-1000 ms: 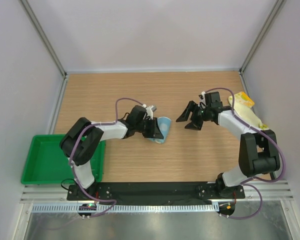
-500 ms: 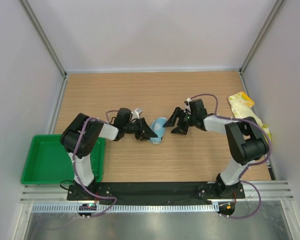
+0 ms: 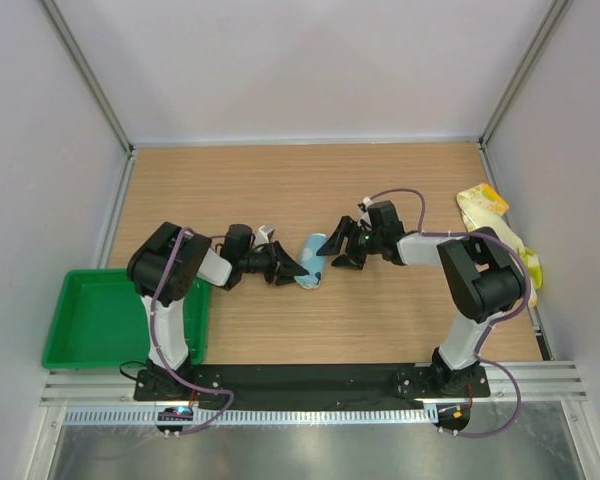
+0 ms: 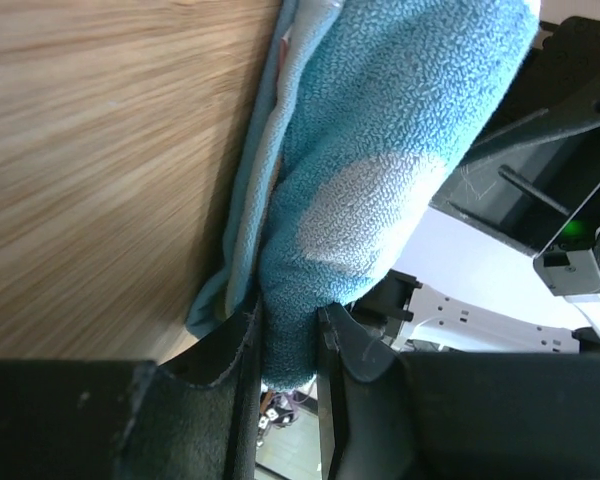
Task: Roll the towels
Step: Place the rolled towel into the container
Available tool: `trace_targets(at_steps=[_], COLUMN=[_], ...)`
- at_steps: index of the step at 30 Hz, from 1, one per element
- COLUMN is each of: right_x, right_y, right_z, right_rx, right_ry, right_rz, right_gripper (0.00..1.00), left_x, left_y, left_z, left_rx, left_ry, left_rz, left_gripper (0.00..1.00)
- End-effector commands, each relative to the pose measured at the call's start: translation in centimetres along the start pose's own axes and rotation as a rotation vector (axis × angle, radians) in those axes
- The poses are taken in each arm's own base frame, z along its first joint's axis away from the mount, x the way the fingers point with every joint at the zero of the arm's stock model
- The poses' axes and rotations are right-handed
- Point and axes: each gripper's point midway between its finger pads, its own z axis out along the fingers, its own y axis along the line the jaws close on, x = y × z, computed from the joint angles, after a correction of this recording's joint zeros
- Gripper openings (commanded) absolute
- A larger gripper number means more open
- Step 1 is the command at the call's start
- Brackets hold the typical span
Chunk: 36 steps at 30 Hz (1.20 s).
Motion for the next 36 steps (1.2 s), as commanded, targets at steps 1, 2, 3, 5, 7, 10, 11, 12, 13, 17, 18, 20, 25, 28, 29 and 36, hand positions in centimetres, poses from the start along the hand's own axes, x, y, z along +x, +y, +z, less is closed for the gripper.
trace_targets(at_steps=[1,2,3,5,7,10,11,12,13,17,18,20,25,28,29,36], right_x=[0.0,0.2,0.5,0.7,0.9,1.4,1.5,1.6,1.9,2.5,2.6,3.0,3.6,4.1,4.3,5.0], right_y=[0.5,0.7,0.7,0.8,0.8,0.7,0.6,0.7,0.8,0.9,1.0,1.2,1.4,1.3,1.3,1.6], right_z=[0.6,0.7,0.8,1.1,1.3,1.7,1.8,1.9,2.3,3.1,3.3,3.7,4.2,4.3,4.3,3.7], right_rx=[-0.014,-0.015,-0.014,-0.008,-0.004,0.002,0.004,0.004,0.004,0.003,0.004,-0.002,-0.007,-0.006,-0.007,-0.024], right_ry=[-0.017,-0.015,-0.007,-0.003,0.003,0.013,0.014,0.018,0.027,0.043,0.045,0.051,0.062,0.069,0.071,0.073], right_rz=[-0.045,-0.051,-0.057,-0.066,-0.071,-0.075,-0.077,-0.078,-0.084,-0.090,-0.091,-0.094,-0.096,-0.099,-0.100,-0.112], right_gripper=[0.69,0.69,0.69,0.68,0.68,0.67,0.66,0.65,0.64,0.56,0.56,0.54,0.51,0.52,0.53,0.67], left_x=[-0.2,-0.3,-0.4,-0.5,-0.5,-0.6,-0.6,-0.7,-0.7,-0.7,-0.6,-0.6,-0.8,-1.0,-1.0,-1.2], left_y=[4.0,4.1,4.3,4.5,4.6,4.7,4.6,4.5,4.6,4.4,4.5,4.5,4.5,4.5,4.5,4.5], left_z=[0.0,0.0,0.0,0.0,0.0,-0.1,-0.1,-0.1,-0.1,-0.2,-0.2,-0.3,-0.5,-0.6,-0.6,-0.9], left_rx=[-0.118,-0.123,-0.127,-0.133,-0.137,-0.138,-0.136,-0.133,-0.133,-0.124,-0.124,-0.119,-0.113,-0.110,-0.109,-0.105], left_ry=[-0.041,-0.043,-0.045,-0.046,-0.049,-0.051,-0.051,-0.052,-0.050,-0.047,-0.044,-0.041,-0.045,-0.048,-0.048,-0.053], left_rz=[-0.122,-0.128,-0.134,-0.146,-0.156,-0.164,-0.164,-0.160,-0.163,-0.163,-0.166,-0.170,-0.173,-0.176,-0.177,-0.178], left_gripper=[0.00,0.00,0.00,0.00,0.00,0.00,0.00,0.00,0.00,0.00,0.00,0.00,0.00,0.00,0.00,0.00])
